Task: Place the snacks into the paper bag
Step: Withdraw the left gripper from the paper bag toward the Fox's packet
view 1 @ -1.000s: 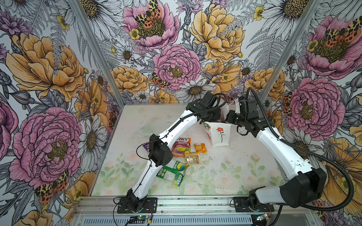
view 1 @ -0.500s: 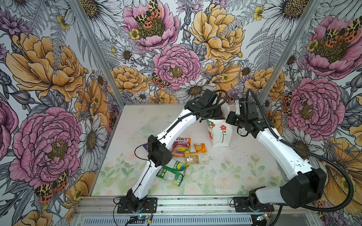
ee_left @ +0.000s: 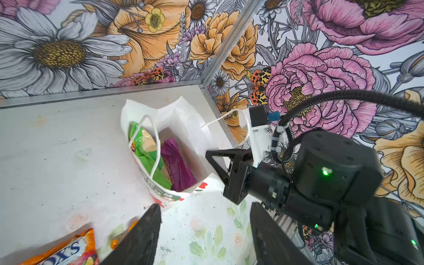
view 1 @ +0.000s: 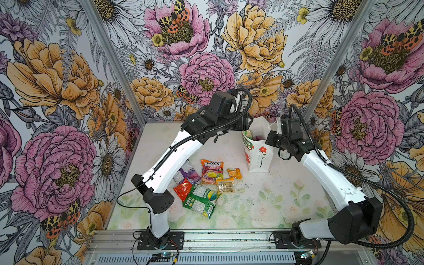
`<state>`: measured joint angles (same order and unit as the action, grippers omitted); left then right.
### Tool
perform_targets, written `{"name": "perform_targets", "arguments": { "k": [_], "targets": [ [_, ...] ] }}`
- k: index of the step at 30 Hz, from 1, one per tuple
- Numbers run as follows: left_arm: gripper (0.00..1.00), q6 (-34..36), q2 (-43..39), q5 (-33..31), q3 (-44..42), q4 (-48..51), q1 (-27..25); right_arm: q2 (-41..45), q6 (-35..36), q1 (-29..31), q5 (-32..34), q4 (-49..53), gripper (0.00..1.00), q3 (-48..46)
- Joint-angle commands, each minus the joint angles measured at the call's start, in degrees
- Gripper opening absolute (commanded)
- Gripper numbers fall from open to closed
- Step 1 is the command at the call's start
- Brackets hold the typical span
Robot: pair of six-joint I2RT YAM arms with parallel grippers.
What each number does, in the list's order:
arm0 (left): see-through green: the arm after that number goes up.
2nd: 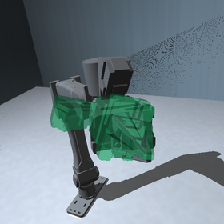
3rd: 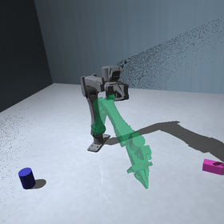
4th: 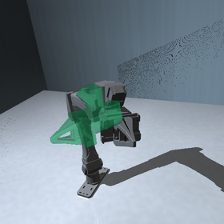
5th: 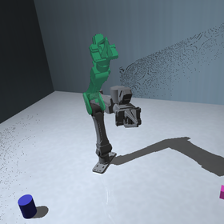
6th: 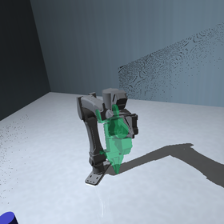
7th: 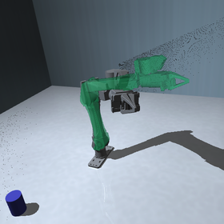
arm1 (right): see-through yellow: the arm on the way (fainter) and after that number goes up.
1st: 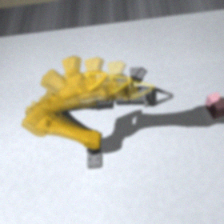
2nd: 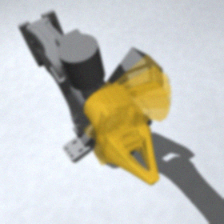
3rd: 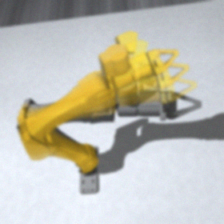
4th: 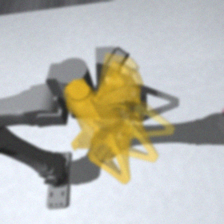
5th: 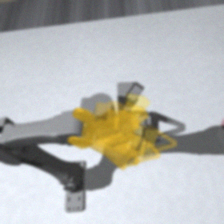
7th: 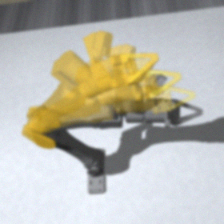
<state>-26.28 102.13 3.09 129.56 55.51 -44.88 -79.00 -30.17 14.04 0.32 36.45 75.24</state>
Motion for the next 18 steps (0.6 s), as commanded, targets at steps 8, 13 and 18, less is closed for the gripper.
{"name": "perform_targets", "arguments": {
  "k": [8, 13, 18],
  "targets": [
    [0.71, -0.3, -19.5, -11.9, -23.2, -4.1, 0.8, 2.4, 1.2, 0.2, 1.0, -0.2, 0.0, -0.5],
    [0.72, -2.7, -28.5, -10.0, -37.8, -6.2, 7.6, 3.1, 1.3, 0.2, 1.2, -0.2, 0.0, -1.8],
    [0.77, -4.2, -33.7, -4.4, -50.6, -6.9, 16.5, 3.5, 1.2, 0.1, 1.2, -0.2, 0.0, -2.6]
  ]
}}
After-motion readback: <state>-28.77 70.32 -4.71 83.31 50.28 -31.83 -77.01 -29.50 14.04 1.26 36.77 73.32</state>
